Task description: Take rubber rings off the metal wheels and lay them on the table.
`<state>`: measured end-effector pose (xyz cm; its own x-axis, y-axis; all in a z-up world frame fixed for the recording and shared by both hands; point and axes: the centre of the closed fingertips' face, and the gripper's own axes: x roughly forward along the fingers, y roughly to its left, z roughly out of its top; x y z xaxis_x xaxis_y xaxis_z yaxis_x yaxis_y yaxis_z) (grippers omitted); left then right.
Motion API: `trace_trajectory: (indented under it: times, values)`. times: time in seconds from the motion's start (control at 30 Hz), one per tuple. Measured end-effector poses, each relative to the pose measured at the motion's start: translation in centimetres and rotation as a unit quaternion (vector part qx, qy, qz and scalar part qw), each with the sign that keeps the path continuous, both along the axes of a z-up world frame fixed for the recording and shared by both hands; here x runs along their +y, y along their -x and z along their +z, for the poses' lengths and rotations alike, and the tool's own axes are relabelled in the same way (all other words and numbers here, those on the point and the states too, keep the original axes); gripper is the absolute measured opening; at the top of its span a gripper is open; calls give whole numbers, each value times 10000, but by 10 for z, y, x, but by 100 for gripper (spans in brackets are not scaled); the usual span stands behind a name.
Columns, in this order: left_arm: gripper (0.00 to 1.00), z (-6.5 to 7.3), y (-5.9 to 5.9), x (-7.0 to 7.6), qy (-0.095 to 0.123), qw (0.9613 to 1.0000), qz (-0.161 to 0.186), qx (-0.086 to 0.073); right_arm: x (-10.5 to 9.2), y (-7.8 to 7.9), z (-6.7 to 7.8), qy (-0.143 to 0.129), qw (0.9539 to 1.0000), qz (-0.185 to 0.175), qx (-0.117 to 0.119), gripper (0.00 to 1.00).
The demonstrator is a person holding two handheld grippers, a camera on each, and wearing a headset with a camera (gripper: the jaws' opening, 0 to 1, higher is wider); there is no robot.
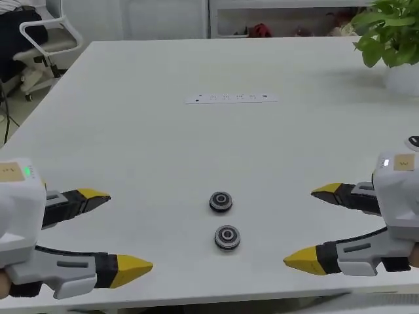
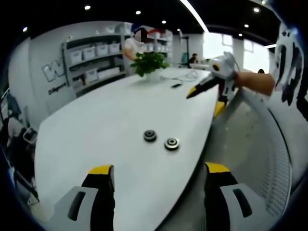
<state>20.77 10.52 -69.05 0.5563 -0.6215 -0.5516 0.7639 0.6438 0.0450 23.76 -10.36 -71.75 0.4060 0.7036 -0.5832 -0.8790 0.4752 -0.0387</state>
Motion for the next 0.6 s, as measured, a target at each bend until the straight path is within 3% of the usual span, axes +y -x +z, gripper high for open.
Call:
trace_trajectory:
  times: [0.6]
  values:
    - [76, 8, -14, 0, -25, 10000, -42, -80, 4, -8, 5, -114, 9999, 13, 18, 73]
